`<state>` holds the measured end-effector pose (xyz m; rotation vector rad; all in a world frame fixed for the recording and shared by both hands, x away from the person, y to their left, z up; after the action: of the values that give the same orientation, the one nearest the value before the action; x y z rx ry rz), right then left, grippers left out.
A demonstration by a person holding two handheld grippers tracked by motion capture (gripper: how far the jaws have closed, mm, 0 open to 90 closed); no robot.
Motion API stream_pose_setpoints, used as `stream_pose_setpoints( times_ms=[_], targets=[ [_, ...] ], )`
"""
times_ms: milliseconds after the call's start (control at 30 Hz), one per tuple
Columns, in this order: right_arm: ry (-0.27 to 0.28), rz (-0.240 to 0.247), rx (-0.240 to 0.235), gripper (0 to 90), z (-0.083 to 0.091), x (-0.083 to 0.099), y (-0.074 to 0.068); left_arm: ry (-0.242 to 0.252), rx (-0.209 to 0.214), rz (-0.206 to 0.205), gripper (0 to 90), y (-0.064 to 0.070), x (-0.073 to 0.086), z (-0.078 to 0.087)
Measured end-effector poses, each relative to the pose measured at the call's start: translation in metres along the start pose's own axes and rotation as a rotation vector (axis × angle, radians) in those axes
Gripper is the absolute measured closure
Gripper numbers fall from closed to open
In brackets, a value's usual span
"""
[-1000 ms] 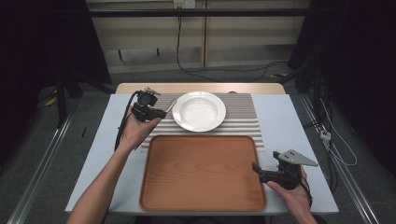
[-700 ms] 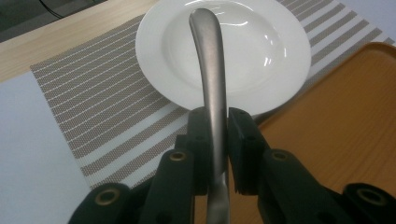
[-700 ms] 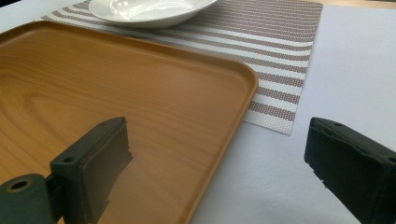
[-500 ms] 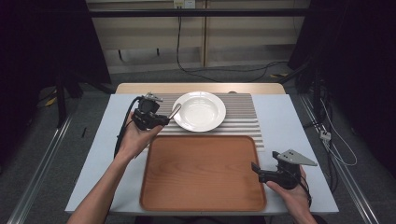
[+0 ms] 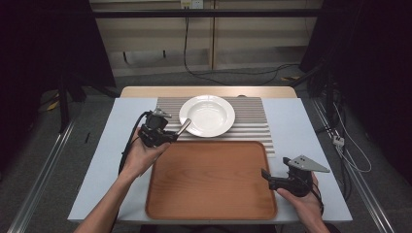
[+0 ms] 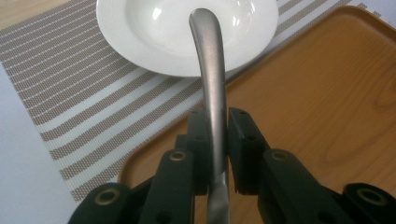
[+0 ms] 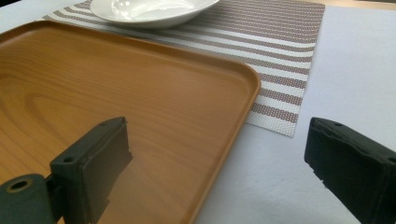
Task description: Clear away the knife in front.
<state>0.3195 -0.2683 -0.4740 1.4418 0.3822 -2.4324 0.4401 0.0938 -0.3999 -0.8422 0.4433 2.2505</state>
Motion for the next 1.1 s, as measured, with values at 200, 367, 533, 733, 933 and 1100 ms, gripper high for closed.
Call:
stream_pose_setpoints(
  times_ms=[200,367,533,733,933,1100],
  targets=[
    [0.002,0.002,0.0,6.3,0.0,0.0,0.0,-0.011,-0.017,-0.006,79.9,0.006,0.007,0.001],
    [0.004,0.003,-0.002,6.4,0.0,0.0,0.0,-0.012,-0.013,0.0,79.9,0.007,0.014,0.002],
    [0.002,0.003,-0.002,6.4,0.0,0.0,0.0,-0.021,-0.014,0.008,79.9,0.011,0.021,0.002],
    [0.001,0.007,-0.001,6.4,-0.001,0.0,0.0,-0.044,-0.016,-0.005,79.9,0.017,0.031,0.0],
    [0.005,0.007,-0.007,6.3,0.0,-0.001,-0.001,-0.038,-0.013,0.0,79.9,0.021,0.041,-0.006],
    [0.003,0.009,-0.007,6.3,-0.001,-0.001,-0.001,-0.062,0.002,0.003,79.9,0.023,0.049,-0.012]
  ],
)
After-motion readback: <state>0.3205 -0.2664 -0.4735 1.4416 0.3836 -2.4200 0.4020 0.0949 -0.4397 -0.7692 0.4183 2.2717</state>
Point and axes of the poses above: each handheld gripper's, and its own axes: z roughly backward along the jaws, x roughly out of its underside, y roughly to its right, the point moved 5 cm from there along -z, roughly forward along the jaws, and after that the axes turned 2 degrees about y, right-handed, at the moved point
